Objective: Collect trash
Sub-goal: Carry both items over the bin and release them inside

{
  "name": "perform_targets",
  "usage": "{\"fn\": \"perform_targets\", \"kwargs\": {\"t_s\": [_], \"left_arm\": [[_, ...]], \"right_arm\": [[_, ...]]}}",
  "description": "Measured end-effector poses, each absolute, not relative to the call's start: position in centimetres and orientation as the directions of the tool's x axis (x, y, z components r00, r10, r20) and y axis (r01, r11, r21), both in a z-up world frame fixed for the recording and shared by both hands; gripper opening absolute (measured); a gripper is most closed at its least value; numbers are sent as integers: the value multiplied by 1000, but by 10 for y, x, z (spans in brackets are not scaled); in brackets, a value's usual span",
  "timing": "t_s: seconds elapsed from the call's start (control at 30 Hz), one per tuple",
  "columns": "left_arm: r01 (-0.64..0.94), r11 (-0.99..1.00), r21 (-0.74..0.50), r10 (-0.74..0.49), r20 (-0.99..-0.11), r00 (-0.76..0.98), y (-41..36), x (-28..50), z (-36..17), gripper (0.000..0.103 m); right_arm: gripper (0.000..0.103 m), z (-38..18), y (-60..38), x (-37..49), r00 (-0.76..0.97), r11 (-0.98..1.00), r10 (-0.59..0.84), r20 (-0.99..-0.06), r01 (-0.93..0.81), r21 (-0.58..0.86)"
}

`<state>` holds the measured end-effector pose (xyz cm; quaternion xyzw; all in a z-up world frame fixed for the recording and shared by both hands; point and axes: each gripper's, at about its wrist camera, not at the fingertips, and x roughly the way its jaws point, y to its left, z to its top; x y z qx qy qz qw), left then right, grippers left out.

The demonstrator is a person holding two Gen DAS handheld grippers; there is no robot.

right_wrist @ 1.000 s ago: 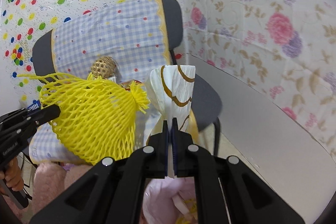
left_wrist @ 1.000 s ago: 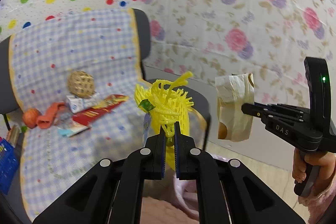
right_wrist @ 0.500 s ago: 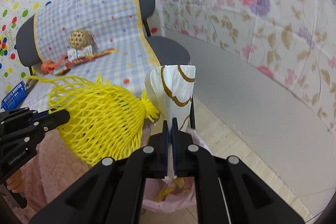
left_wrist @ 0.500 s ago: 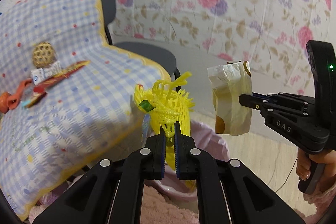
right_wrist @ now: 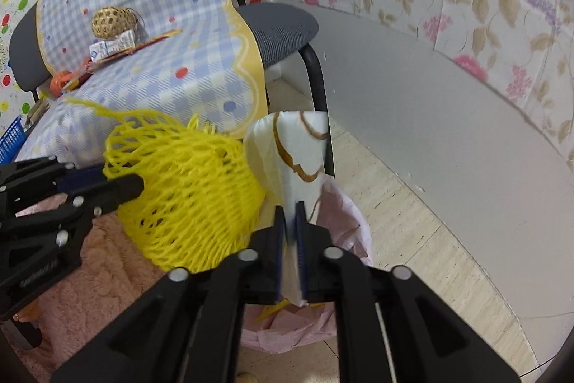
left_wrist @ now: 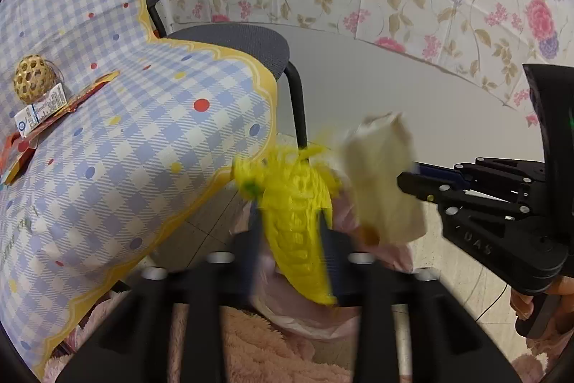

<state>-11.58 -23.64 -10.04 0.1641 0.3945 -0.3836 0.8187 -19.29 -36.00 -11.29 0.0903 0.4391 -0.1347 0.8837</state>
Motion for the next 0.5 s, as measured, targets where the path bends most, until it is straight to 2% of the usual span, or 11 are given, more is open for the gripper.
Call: {"fn": "perform_targets", "kwargs": {"t_s": [0.03,0.07,0.2,0.5], "left_arm": [[752,658,-33,-495,-772,399,-236,-114,-101,57],[747,664,-39,-494,-772,399,-234,-112,-101,60],[716,696,-55,-478,-780,404,-224,-103,-97,60],[599,799,-52,-454,-705,545,-166,-97,-46,61]], "right_arm": [[26,-116,-361,-191,573,946,-161,-804,321,39],[28,-117,-363,-190,572,945,-162,-804,324,40],[30,-111,-365,-191,576,941,-178,-798,338,35],[30,-51,-358,-201,686,946,-187,-703,319,59]]}}
